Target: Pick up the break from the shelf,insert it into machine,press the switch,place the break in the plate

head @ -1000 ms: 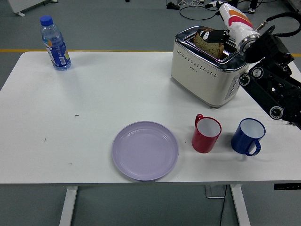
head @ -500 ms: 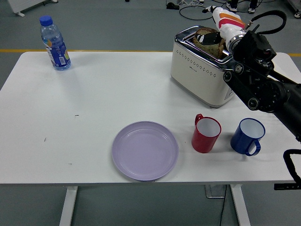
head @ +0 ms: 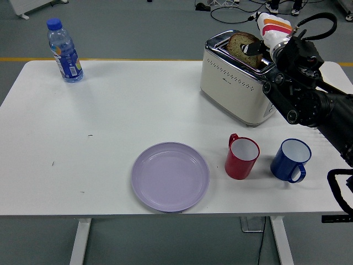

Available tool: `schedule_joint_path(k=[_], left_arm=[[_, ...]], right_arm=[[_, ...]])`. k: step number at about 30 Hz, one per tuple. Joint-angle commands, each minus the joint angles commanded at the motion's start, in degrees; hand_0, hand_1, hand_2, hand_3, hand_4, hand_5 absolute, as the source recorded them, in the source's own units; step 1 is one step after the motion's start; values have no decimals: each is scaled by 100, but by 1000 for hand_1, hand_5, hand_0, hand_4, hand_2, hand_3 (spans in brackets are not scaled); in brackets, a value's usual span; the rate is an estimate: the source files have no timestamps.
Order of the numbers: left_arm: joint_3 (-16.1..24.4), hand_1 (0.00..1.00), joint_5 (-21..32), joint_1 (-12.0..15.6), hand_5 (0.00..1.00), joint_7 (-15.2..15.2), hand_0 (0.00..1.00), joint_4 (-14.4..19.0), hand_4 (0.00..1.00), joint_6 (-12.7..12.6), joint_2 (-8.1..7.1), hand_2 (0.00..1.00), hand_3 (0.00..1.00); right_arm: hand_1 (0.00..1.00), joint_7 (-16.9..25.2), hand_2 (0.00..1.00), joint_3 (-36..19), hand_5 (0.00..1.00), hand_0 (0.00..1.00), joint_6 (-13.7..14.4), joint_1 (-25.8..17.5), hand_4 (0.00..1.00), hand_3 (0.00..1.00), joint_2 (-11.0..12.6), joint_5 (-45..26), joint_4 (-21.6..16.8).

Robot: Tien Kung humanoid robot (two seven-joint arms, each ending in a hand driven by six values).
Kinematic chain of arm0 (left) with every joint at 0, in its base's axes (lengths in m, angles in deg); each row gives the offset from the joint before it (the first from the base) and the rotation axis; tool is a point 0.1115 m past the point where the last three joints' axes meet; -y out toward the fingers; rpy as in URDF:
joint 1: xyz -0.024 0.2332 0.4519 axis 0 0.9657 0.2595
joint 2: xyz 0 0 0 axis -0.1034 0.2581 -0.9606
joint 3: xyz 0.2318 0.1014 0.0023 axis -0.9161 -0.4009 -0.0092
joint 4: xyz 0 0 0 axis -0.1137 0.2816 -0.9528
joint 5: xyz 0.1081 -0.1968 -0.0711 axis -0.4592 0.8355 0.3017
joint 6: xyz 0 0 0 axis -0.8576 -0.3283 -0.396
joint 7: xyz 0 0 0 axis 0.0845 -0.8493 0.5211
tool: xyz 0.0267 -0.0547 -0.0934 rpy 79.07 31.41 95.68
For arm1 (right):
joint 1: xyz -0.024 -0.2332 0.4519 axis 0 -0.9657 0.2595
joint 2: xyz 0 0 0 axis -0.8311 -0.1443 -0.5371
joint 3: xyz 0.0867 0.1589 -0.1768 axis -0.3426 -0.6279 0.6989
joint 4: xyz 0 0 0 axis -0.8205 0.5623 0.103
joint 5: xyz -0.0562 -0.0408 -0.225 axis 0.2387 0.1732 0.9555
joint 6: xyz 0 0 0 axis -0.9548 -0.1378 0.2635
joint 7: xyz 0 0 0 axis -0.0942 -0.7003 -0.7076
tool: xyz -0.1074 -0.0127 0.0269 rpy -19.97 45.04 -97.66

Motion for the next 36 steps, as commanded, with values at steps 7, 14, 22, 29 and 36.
schedule_joint_path(k=[7,14,22,29,36], left_arm=[[29,449,-75,16,794,-20,624,0,274,-7,-3,431,511],[50,446,-157,22,793,-34,624,0,273,1,-5,430,511],[57,445,-174,9,792,-22,623,0,273,-4,-16,425,511],[74,445,-173,-3,792,-15,622,0,272,-17,-24,421,511],[70,442,-182,-12,791,-17,622,0,272,-19,-25,419,510]], right_arm=[[711,-3,723,115,228,765,-45,92,788,779,0,-353,276],[681,-7,690,157,203,721,-128,96,778,758,0,-478,276],[583,12,591,205,192,537,-174,98,764,690,0,-596,333],[491,76,511,287,183,394,-200,120,750,623,0,-641,321],[455,112,484,345,176,344,-280,121,739,582,0,-686,310]])
